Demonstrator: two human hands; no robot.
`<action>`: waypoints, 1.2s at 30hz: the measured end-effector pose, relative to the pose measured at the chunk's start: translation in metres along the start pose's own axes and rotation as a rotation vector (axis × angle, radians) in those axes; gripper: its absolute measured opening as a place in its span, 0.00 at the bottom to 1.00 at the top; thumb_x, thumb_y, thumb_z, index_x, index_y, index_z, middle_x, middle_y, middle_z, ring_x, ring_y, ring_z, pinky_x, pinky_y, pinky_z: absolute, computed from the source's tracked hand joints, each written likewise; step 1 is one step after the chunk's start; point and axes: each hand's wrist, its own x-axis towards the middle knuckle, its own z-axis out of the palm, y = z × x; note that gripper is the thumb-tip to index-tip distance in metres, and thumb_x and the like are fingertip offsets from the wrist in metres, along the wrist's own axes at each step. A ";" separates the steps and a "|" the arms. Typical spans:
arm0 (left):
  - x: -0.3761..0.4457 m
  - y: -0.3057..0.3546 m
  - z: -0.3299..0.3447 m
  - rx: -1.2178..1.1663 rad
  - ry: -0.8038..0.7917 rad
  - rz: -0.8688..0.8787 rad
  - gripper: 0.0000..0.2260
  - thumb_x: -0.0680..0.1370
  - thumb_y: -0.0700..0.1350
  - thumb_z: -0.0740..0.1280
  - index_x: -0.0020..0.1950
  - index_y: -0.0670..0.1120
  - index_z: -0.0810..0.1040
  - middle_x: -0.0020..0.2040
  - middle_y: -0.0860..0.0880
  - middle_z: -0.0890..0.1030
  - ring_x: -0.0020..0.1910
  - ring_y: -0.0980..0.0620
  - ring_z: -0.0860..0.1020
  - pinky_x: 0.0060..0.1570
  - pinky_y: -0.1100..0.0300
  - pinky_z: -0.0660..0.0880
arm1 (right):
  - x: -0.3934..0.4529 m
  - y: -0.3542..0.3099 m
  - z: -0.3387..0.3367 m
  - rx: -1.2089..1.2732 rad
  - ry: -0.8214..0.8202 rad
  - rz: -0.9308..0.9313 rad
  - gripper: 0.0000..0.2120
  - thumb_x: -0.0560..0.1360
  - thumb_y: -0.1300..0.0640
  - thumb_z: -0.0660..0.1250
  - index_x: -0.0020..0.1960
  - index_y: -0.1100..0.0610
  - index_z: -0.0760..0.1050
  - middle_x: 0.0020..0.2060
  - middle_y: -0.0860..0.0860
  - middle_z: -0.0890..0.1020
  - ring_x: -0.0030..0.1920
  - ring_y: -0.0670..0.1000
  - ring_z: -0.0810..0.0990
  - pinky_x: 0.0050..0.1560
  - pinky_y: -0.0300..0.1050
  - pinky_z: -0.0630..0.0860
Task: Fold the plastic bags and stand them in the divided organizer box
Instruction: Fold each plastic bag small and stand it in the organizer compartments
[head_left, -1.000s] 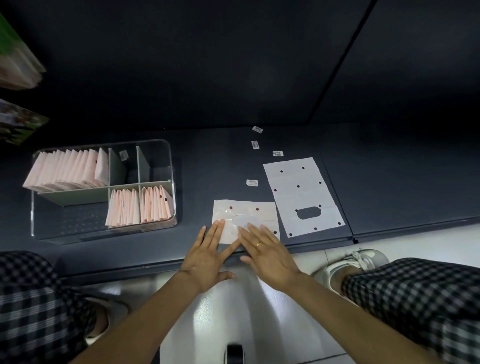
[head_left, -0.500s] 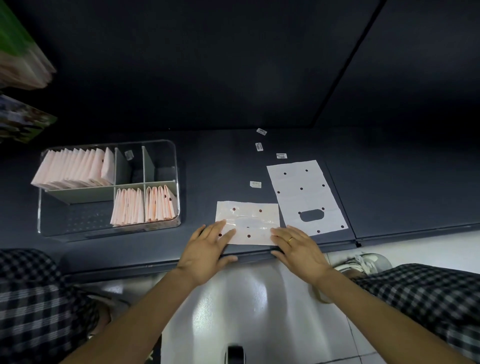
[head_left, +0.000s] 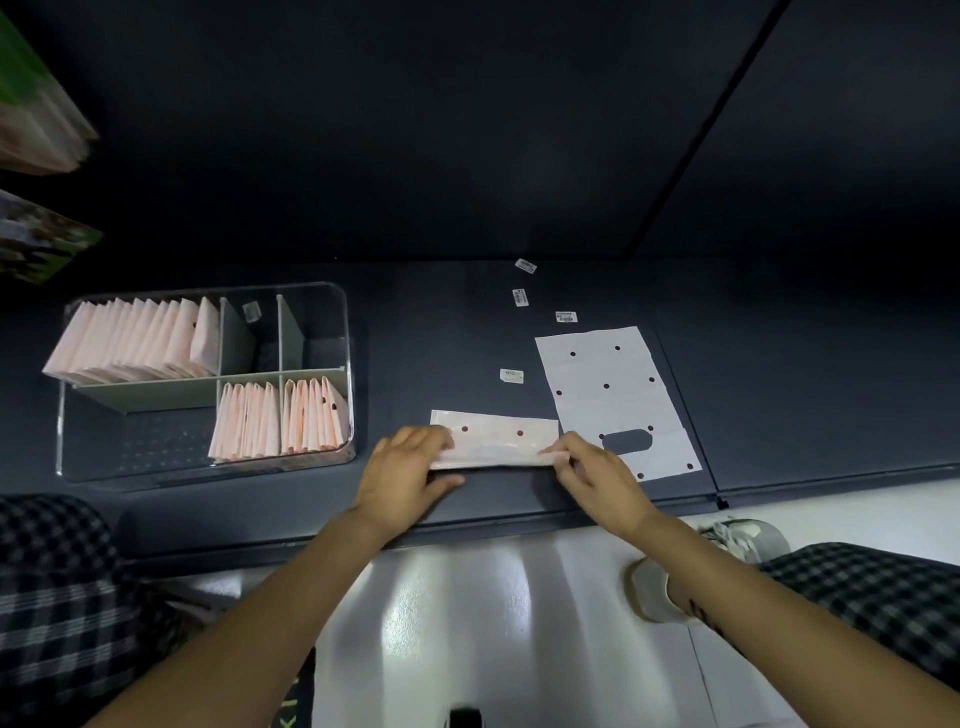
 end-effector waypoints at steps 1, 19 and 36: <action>0.003 0.001 -0.002 -0.120 0.039 -0.094 0.15 0.74 0.53 0.70 0.58 0.49 0.76 0.58 0.51 0.79 0.59 0.49 0.73 0.55 0.57 0.68 | 0.005 -0.001 0.000 0.125 0.004 0.079 0.03 0.80 0.56 0.58 0.49 0.53 0.70 0.29 0.43 0.71 0.31 0.44 0.67 0.34 0.41 0.64; -0.001 0.033 0.035 0.384 -0.217 0.143 0.36 0.79 0.65 0.47 0.76 0.44 0.37 0.77 0.42 0.38 0.76 0.44 0.36 0.71 0.52 0.29 | 0.058 -0.007 0.009 0.135 0.077 0.543 0.12 0.79 0.51 0.59 0.55 0.58 0.74 0.54 0.55 0.80 0.56 0.57 0.76 0.50 0.44 0.70; 0.003 0.019 0.029 0.419 -0.302 0.121 0.35 0.76 0.70 0.45 0.73 0.56 0.31 0.73 0.38 0.30 0.70 0.41 0.26 0.72 0.48 0.31 | 0.016 -0.028 0.047 -0.275 -0.064 -0.265 0.25 0.82 0.53 0.53 0.76 0.58 0.52 0.76 0.52 0.55 0.76 0.48 0.50 0.73 0.34 0.42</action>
